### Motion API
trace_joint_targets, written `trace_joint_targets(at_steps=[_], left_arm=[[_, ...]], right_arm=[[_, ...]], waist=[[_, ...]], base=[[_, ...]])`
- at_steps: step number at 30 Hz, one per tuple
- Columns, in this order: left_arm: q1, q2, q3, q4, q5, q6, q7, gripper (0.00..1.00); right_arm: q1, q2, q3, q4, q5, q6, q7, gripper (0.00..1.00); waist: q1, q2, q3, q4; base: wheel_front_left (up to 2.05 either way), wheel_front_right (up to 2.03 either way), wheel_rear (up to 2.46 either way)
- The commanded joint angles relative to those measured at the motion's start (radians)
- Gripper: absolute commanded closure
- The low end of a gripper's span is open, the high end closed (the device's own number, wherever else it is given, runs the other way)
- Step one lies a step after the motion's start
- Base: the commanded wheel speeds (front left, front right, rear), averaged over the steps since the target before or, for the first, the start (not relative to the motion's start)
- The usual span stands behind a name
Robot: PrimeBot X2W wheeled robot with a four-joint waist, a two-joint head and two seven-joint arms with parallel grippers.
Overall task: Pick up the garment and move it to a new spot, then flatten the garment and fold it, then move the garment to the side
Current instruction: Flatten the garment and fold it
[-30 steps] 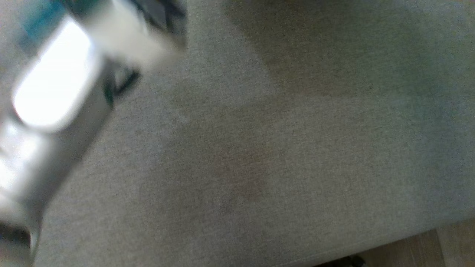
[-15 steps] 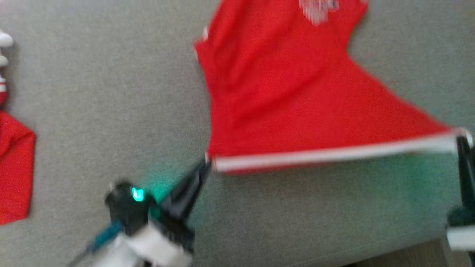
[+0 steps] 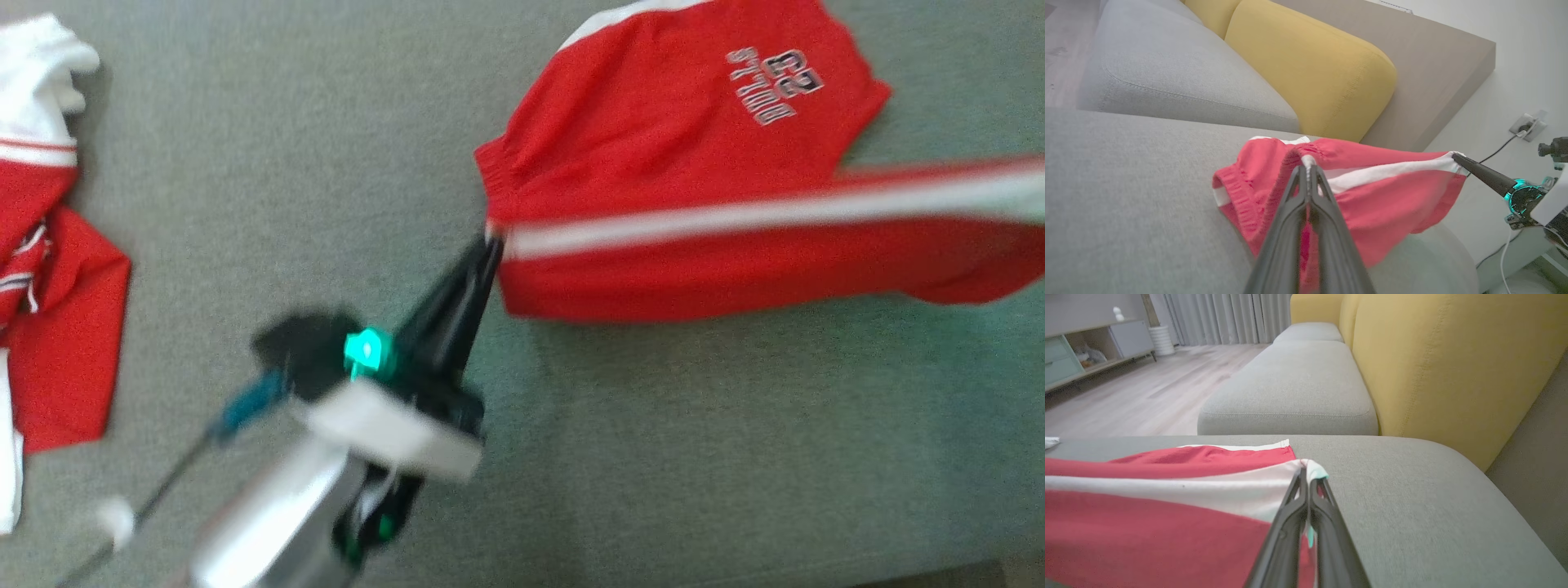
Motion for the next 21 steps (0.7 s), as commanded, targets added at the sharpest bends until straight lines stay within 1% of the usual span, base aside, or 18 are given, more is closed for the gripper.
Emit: trace_joint_targets(at_steps=[1, 3, 4, 8, 11, 15, 17, 21], left_arm=[[-0.077, -0.012, 0.045, 0.010, -0.008, -0.006, 0.013, 1.00], [-0.143, -0.044, 0.052, 0.061, -0.015, -0.010, 0.028, 1.00], [-0.143, -0.044, 0.052, 0.061, -0.015, -0.010, 0.028, 1.00], [-0.244, -0.098, 0.073, 0.157, -0.040, -0.005, 0.058, 1.00], [-0.306, -0.126, 0.083, 0.212, -0.053, -0.007, 0.072, 1.00], [-0.371, -0.148, 0.089, 0.265, -0.038, -0.010, 0.058, 1.00], [-0.392, -0.153, 0.086, 0.287, -0.020, -0.007, 0.044, 1.00], [-0.409, -0.164, 0.078, 0.313, 0.010, 0.006, 0.012, 1.00]], right_arm=[[-0.076, -0.068, 0.023, 0.003, -0.011, 0.007, 0.031, 1.00], [-0.170, -0.109, 0.065, 0.044, -0.021, 0.007, 0.067, 1.00], [-0.170, -0.109, 0.065, 0.044, -0.021, 0.007, 0.067, 1.00], [-0.351, -0.163, 0.156, 0.128, -0.017, 0.007, 0.128, 1.00], [-0.473, -0.192, 0.223, 0.197, -0.028, 0.007, 0.152, 1.00], [-0.617, -0.200, 0.296, 0.299, -0.037, 0.007, 0.142, 1.00], [-0.678, -0.206, 0.332, 0.357, -0.072, 0.007, 0.127, 1.00], [-0.774, -0.181, 0.392, 0.473, -0.105, 0.007, 0.090, 1.00]], waist=[[-0.0001, -0.0001, 0.053, 0.033], [-0.0001, -0.0001, 0.080, 0.046], [-0.0001, -0.0001, 0.080, 0.046], [-0.0001, -0.0001, 0.128, 0.065], [-0.0001, -0.0001, 0.160, 0.080], [-0.0001, -0.0001, 0.195, 0.097], [-0.0001, -0.0001, 0.202, 0.105], [-0.0001, -0.0001, 0.207, 0.118]], base=[[0.00, 0.00, 0.00], [0.00, 0.00, 0.00], [0.00, 0.00, 0.00], [0.00, 0.00, 0.00], [0.00, 0.00, 0.00], [0.00, 0.00, 0.00], [0.00, 0.00, 0.00], [0.00, 0.00, 0.00]])
